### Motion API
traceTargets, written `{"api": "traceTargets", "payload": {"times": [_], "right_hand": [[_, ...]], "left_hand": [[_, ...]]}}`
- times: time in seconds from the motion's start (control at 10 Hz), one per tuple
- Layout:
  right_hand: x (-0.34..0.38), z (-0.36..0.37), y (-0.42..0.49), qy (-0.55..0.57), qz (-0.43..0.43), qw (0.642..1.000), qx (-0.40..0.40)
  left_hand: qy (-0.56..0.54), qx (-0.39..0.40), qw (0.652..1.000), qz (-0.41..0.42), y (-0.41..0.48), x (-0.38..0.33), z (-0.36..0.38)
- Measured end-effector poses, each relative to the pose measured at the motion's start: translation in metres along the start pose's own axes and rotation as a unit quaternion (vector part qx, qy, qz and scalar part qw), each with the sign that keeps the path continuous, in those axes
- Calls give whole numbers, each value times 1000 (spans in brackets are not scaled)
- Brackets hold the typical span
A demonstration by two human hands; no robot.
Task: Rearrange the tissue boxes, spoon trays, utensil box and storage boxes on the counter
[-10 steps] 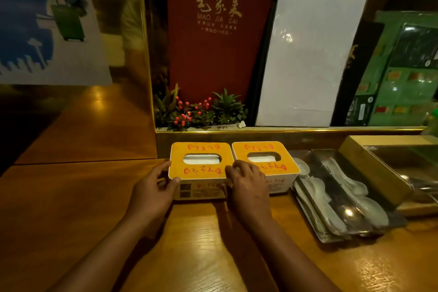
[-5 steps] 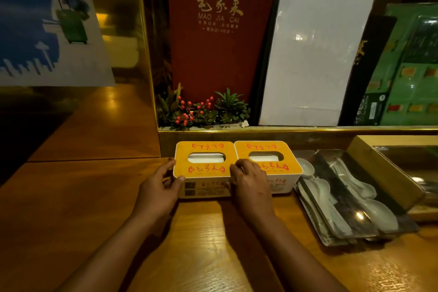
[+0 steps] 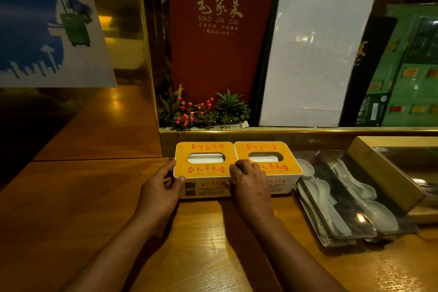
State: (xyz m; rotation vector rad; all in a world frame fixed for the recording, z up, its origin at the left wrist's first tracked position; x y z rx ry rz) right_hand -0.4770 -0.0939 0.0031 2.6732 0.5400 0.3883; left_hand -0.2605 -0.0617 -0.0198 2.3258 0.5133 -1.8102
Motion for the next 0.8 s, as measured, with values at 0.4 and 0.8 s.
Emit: {"api": "traceTargets", "payload": {"times": [0.4,0.8], "right_hand": [[-6,-5,-3,41,-21,999,24],[2,-87,-65,140,116,983,22]], "left_hand": [[4,15,1000,-21,1,-4,-3],[156,-3,967,199,-26,-55,-20]]}}
Point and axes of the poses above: each hand's wrist, its own y-axis towards the middle knuckle, its own z-axis out of the palm, x = y × z, the point moved 3 cm from there along y, towards the middle knuckle, and after that the axes turned 5 degrees about -z, right-handed, at the moved point
